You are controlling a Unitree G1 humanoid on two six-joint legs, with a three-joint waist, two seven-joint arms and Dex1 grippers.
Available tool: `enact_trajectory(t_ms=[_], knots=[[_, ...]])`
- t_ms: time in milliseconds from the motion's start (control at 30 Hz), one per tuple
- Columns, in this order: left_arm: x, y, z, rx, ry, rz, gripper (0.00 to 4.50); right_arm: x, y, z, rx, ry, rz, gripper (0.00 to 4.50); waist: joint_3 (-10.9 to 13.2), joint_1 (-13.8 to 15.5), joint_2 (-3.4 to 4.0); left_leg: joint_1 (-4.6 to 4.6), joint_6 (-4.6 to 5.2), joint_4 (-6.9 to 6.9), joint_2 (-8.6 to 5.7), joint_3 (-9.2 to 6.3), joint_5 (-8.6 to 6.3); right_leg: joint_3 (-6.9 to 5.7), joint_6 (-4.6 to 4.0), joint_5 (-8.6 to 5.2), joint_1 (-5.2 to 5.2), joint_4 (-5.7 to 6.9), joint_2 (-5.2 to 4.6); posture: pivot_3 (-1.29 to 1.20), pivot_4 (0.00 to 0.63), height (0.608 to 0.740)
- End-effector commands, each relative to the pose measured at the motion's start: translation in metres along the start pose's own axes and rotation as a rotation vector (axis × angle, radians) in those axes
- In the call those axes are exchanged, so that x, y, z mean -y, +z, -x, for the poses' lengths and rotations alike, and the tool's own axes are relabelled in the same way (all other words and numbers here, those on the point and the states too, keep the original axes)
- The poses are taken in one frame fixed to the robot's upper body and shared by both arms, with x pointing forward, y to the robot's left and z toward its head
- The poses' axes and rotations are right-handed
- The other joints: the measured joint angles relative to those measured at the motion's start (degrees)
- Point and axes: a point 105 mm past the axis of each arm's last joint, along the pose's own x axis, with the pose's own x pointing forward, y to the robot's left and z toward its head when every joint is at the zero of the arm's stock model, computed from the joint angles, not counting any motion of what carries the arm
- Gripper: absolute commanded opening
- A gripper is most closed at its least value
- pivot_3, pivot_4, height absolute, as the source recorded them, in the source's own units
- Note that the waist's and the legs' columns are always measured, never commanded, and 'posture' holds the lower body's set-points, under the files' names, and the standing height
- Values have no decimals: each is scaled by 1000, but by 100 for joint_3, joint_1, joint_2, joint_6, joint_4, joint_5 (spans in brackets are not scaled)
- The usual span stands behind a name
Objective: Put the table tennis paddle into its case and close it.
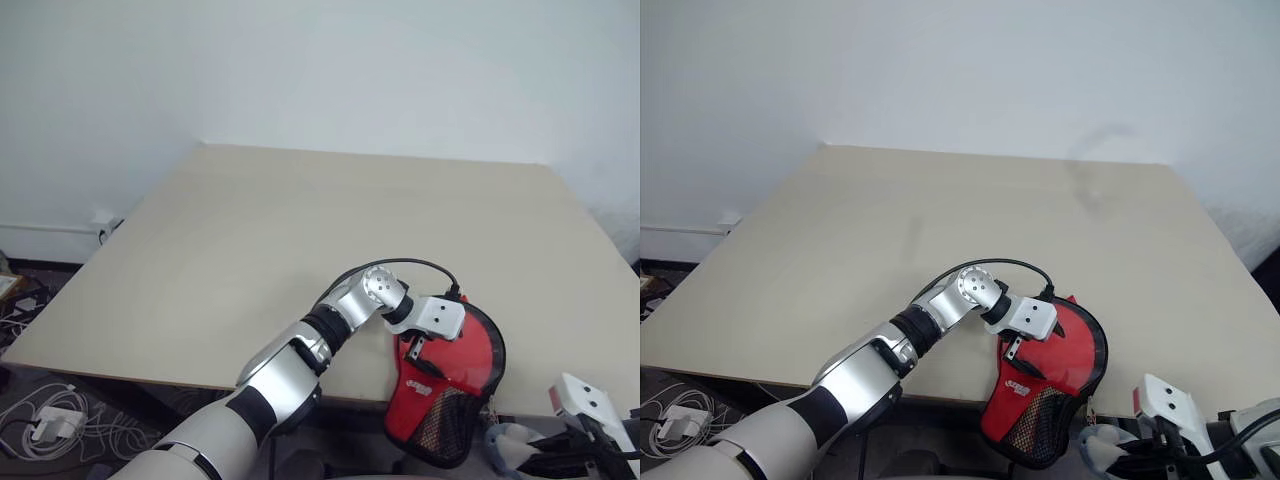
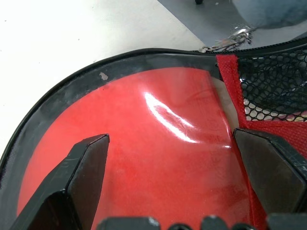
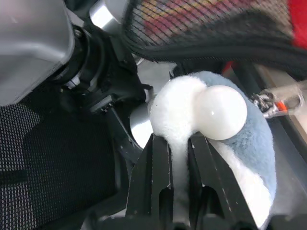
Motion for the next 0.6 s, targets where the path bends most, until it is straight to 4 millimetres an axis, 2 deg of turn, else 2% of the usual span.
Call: enact_trajectory(t_ms=[33, 200, 400, 600], knots=[[37, -51, -2, -173, -150, 131, 4500, -12, 7, -18, 21, 89, 27, 4, -1, -10, -2, 0, 0, 0, 0, 0, 0, 0, 0, 0, 0, 0, 0, 0, 0, 716], [37, -52, -2, -172, -149, 140, 4500, -11, -3, -28, -28, 131, 16, 4, -14, -26, -14, 3, 0, -2, 3, 0, 0, -2, -5, -2, 0, 0, 2, 0, 0, 716], [40, -56, 0, -181, -149, 149, 4500, -17, -14, -22, -113, 180, 75, 4, -26, -25, -18, 4, 0, -2, 4, 0, 0, -3, -6, -2, 0, 0, 4, 0, 0, 716], [40, -57, 0, -185, -143, 157, 4500, -23, 2, -11, -56, 206, 71, 4, -36, -29, -26, 4, 0, -2, 7, 0, 0, -3, -6, -2, 1, 0, 5, 0, 0, 716]])
